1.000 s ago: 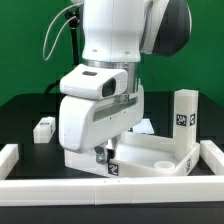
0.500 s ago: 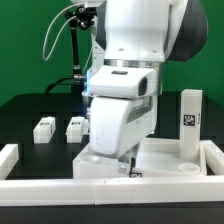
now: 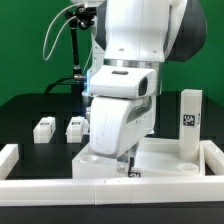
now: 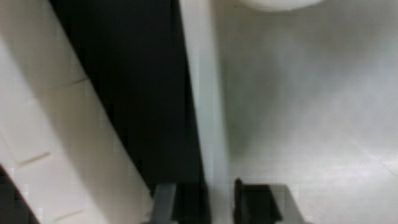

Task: Assemble desk

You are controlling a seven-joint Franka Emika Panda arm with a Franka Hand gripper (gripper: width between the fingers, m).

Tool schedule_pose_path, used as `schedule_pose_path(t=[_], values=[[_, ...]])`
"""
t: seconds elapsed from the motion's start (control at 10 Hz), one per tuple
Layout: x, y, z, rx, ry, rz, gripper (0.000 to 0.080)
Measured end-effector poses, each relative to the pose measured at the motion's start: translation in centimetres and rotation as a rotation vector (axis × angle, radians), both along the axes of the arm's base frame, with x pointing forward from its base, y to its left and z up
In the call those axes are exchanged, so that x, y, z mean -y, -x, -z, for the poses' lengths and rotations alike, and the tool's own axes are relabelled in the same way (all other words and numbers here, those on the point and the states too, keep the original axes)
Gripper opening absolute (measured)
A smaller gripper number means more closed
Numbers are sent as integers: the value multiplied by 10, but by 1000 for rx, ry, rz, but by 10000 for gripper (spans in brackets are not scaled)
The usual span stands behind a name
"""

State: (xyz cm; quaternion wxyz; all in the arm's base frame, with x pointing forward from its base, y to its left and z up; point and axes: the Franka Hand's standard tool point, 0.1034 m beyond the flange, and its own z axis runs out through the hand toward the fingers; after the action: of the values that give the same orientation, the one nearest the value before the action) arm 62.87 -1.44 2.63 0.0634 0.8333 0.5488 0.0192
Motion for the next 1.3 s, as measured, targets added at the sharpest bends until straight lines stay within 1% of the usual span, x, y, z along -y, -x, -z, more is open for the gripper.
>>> schedule_pose_path(t=[0.1, 0.3, 0.5, 0.8, 1.3], values=[[1, -2, 0, 17, 2, -30, 65], [-11, -8, -2, 24, -3, -48, 65], [-21, -18, -6, 27, 22, -99, 66], [-34, -30, -4, -11, 56, -141, 74], [-32, -30, -4, -26, 62, -137, 80]])
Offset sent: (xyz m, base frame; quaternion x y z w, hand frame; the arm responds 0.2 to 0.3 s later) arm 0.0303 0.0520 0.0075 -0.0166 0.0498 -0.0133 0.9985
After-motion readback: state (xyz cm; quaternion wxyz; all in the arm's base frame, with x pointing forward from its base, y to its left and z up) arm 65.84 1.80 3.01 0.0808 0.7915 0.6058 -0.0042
